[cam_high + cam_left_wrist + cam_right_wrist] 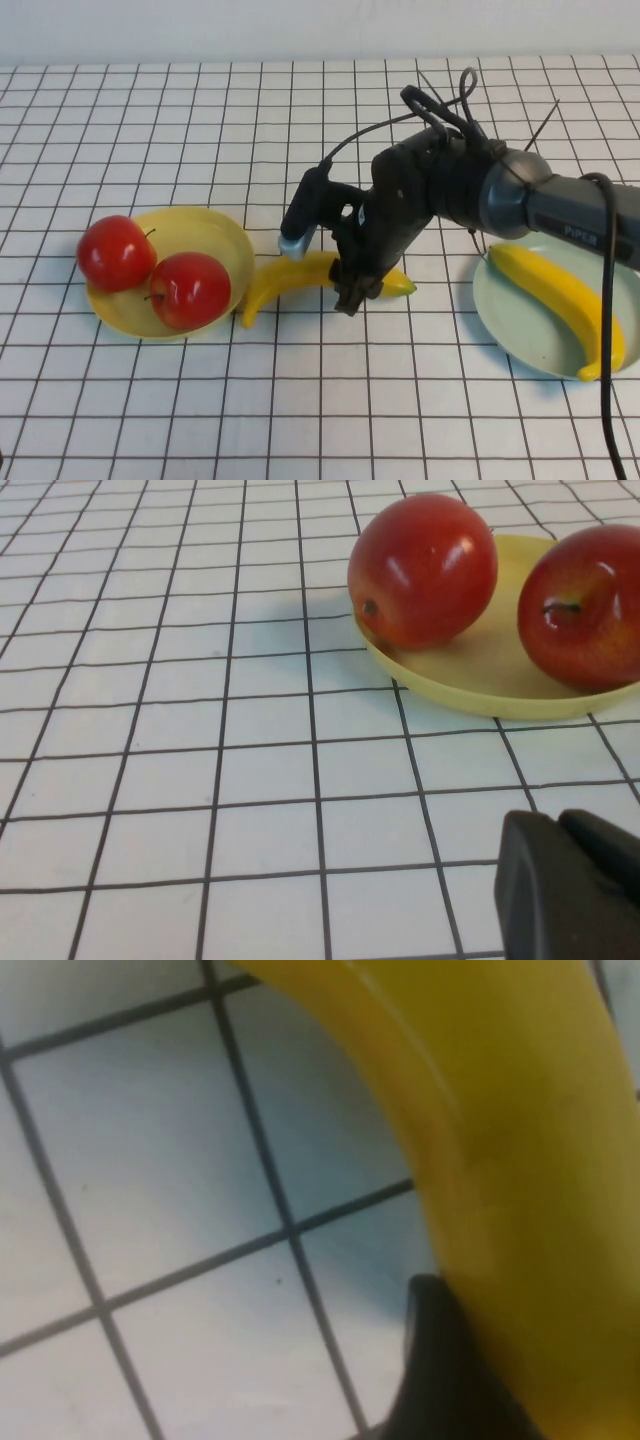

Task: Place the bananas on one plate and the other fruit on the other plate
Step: Put another type of fruit in the right plate

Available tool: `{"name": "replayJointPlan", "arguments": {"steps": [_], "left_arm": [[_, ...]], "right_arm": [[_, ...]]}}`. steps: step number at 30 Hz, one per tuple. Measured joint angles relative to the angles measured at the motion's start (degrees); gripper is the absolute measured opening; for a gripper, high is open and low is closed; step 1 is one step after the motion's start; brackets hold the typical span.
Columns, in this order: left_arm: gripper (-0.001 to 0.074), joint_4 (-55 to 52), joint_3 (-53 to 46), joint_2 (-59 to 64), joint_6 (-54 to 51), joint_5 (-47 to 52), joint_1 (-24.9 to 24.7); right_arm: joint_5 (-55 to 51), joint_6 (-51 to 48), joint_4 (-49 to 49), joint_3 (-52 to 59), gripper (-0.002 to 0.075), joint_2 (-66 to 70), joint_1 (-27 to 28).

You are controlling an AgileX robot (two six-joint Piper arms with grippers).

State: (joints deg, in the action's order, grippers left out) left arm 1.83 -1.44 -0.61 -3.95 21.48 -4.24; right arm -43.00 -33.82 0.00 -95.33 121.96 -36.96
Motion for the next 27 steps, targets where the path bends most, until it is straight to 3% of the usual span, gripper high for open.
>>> {"name": "replayJointPlan", "arguments": {"steps": [5,8,11,19,27], "left_arm": [[-0.0003,0.0,0.0,0.0,0.0,0.0,0.0],[-0.0003,0.0,0.0,0.0,0.0,0.0,0.0],[-0.0003,0.0,0.0,0.0,0.0,0.0,0.0],[-0.0003,0.0,0.0,0.0,0.0,0.0,0.0],[-0.0003,0.0,0.0,0.0,0.0,0.0,0.0]], "right_arm": [[-5.8,18.3,-2.1,-2.4,0.0333,-2.5,1.1],[-9.2,35.3,-3.3,-1.2,0.0333,-6.0,3.4],[-9.7,42.4,-4.8,2.9,0.0333,-10.5,5.7],[-9.8,52.8,-6.0,18.4,0.0333,-24.0,13.8],[-9.3,53.9,-6.0,29.7,0.0333,-29.9,24.1]]}}
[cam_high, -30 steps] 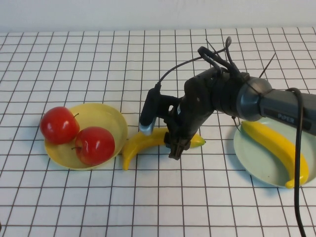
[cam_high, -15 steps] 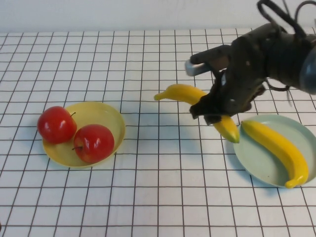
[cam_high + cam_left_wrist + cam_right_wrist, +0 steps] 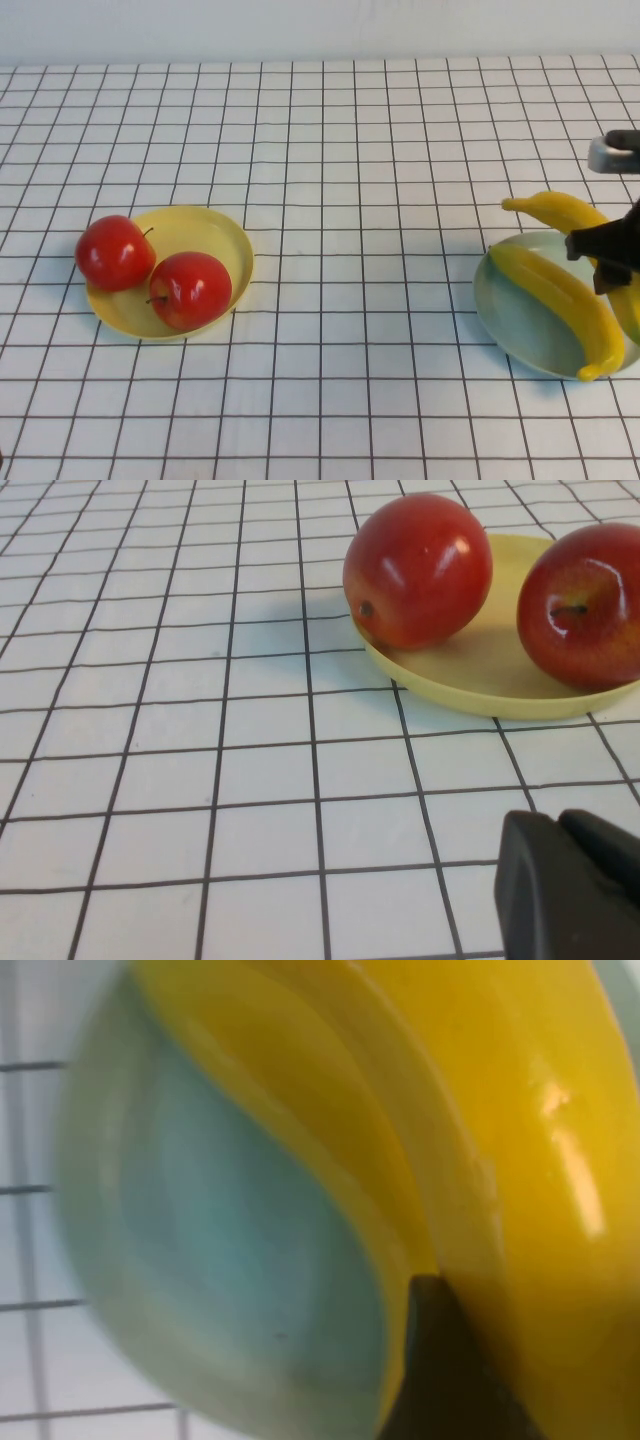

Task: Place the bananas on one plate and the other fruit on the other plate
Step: Put another type of fruit in the right plate

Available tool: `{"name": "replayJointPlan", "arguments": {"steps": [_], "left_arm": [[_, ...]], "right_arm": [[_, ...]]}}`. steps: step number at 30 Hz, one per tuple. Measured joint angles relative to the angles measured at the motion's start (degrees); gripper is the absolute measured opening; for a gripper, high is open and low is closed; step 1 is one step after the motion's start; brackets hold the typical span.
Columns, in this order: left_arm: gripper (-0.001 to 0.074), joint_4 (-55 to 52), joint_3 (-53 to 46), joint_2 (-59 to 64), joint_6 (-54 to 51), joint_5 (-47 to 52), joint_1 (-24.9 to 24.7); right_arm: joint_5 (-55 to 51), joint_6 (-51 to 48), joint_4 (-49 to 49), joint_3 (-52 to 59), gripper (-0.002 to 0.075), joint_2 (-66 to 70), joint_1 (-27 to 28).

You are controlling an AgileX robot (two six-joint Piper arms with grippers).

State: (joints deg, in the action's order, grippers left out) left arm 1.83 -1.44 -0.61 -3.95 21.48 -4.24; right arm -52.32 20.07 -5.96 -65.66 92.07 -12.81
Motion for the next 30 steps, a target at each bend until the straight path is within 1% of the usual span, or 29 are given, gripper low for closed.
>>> {"name": "replayJointPlan", "arguments": {"steps": [4,7,15,21,24,27,30], "left_arm": [[-0.0003,0.0,0.0,0.0,0.0,0.0,0.0],[-0.0003,0.0,0.0,0.0,0.0,0.0,0.0],[-0.0003,0.0,0.0,0.0,0.0,0.0,0.0],[-0.0003,0.0,0.0,0.0,0.0,0.0,0.0],[-0.0003,0.0,0.0,0.0,0.0,0.0,0.0],[-0.0003,0.0,0.0,0.0,0.0,0.0,0.0],[-0.0003,0.0,0.0,0.0,0.0,0.0,0.0]], "right_arm": [[2.3,-1.5,-0.2,2.2,0.0333,0.0,2.9],[4.1,-2.9,-0.4,2.4,0.0333,0.4,3.8],[6.3,-8.6,-3.9,2.4,0.0333,5.1,4.0],[9.1,-9.5,-3.8,2.4,0.0334,7.9,4.0],[9.8,-9.6,-2.8,2.4,0.0375,8.7,4.0],[10.1,-9.6,-1.6,2.4,0.044,8.9,4.0],[10.2,-9.6,-1.0,2.4,0.0463,8.9,4.0]]}}
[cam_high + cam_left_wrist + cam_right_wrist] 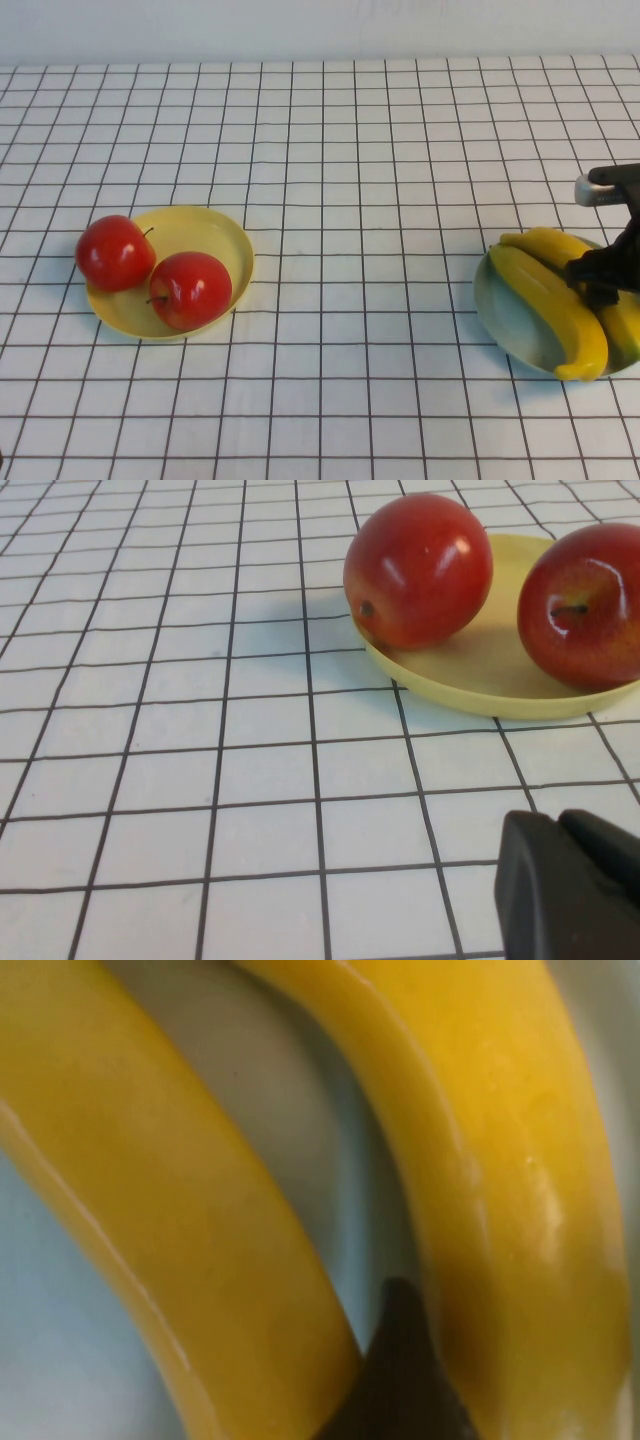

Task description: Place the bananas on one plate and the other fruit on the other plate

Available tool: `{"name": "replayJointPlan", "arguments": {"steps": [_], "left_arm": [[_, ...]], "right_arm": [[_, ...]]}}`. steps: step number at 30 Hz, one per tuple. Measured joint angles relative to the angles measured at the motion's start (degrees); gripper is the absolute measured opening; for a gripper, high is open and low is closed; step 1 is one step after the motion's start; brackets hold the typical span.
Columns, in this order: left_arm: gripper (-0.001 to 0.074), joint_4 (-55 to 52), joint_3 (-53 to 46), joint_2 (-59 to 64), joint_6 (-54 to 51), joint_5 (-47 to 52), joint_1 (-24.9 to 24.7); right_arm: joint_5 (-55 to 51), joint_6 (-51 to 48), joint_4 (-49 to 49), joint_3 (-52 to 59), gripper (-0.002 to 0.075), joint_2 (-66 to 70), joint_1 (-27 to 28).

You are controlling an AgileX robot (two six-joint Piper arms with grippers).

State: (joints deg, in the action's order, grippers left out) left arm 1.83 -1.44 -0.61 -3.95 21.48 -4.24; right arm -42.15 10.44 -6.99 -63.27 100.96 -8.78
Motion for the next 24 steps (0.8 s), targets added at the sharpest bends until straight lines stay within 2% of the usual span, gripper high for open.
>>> {"name": "replayJointPlan", "arguments": {"steps": [7,10,14,15,19,24], "left_arm": [[-0.0003,0.0,0.0,0.0,0.0,0.0,0.0],[-0.0003,0.0,0.0,0.0,0.0,0.0,0.0],[-0.0003,0.0,0.0,0.0,0.0,0.0,0.0],[-0.0003,0.0,0.0,0.0,0.0,0.0,0.0],[-0.0003,0.0,0.0,0.0,0.0,0.0,0.0],[-0.0003,0.0,0.0,0.0,0.0,0.0,0.0]], "right_arm": [[-1.0,0.0,0.9,-1.0,0.0452,-3.3,0.0],[0.0,0.0,1.0,-1.0,0.0347,-8.8,0.0],[9.4,0.0,2.6,4.4,0.0102,-20.1,-1.0],[13.0,0.0,3.6,6.9,0.0061,-23.3,-1.4],[23.2,0.0,5.4,17.1,0.0,-35.6,-3.5],[25.0,-2.6,7.0,25.0,-0.0013,-51.1,-7.5]]}}
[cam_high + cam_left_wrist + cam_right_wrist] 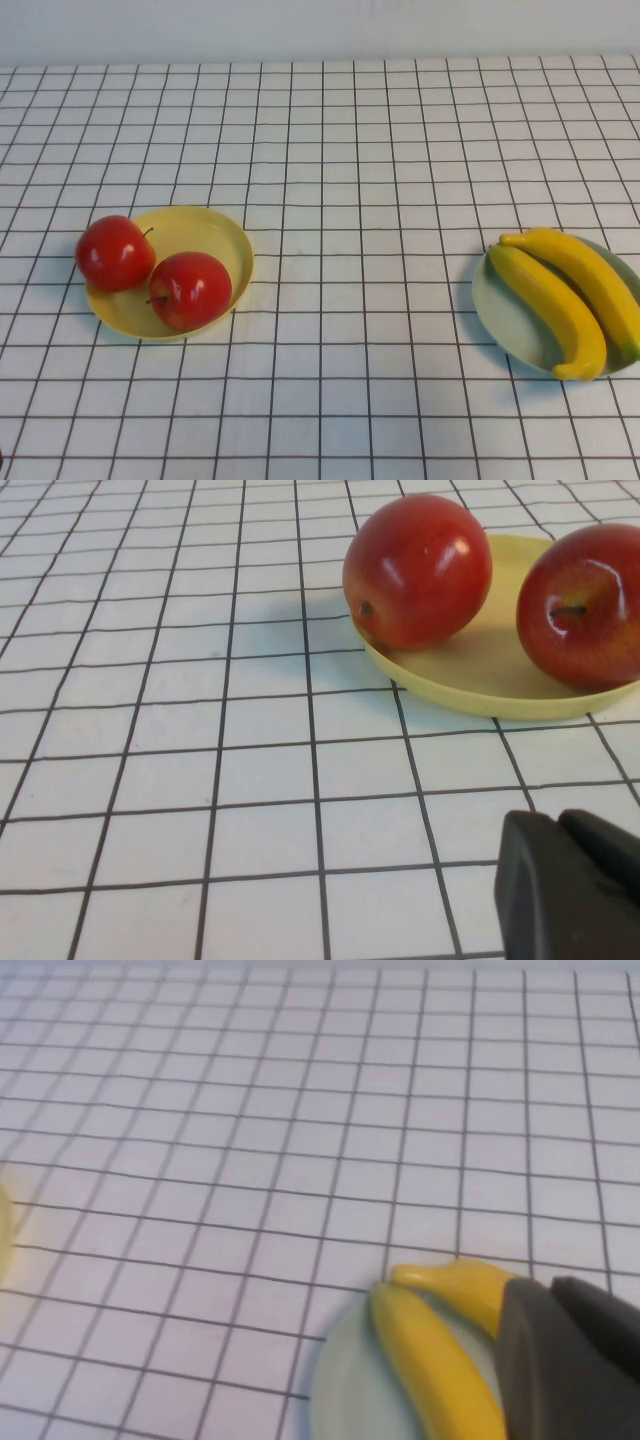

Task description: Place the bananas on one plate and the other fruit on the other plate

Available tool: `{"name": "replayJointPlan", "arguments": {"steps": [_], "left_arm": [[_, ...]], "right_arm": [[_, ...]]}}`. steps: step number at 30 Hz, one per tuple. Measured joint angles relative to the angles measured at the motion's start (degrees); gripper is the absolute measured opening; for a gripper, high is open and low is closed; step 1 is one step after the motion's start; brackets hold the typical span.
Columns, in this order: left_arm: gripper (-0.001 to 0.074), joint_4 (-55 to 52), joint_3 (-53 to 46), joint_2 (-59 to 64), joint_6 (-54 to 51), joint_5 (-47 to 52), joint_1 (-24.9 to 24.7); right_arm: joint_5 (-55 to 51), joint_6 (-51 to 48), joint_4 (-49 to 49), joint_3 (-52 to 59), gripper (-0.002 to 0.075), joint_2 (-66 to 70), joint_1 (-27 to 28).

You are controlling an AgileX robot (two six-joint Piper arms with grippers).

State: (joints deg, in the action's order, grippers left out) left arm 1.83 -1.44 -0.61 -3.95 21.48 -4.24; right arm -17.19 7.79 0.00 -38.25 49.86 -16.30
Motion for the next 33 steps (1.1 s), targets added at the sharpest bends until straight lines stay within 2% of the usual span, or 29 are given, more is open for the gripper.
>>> {"name": "replayJointPlan", "arguments": {"steps": [7,10,14,19,23,27,33], "left_arm": [[-0.0003,0.0,0.0,0.0,0.0,0.0,0.0],[-0.0003,0.0,0.0,0.0,0.0,0.0,0.0],[-0.0003,0.0,0.0,0.0,0.0,0.0,0.0],[-0.0003,0.0,0.0,0.0,0.0,0.0,0.0],[-0.0003,0.0,0.0,0.0,0.0,0.0,0.0],[-0.0003,0.0,0.0,0.0,0.0,0.0,0.0],[-0.0003,0.0,0.0,0.0,0.0,0.0,0.0]], "right_arm": [[-4.0,-6.7,11.7,6.8,-0.0015,-15.9,-4.8],[-8.2,-7.3,12.7,9.9,-0.0015,-21.1,-5.0],[-7.7,-7.8,11.0,14.3,-0.0015,-27.0,-5.0],[-1.9,-7.8,6.3,18.5,-0.0015,-31.5,-5.0],[0.8,-7.8,5.6,21.7,-0.0016,-33.0,-5.0],[8.2,-7.8,5.4,26.8,-0.0016,-33.2,-4.8],[21.3,-7.8,6.6,37.1,-0.0016,-35.8,1.2]]}}
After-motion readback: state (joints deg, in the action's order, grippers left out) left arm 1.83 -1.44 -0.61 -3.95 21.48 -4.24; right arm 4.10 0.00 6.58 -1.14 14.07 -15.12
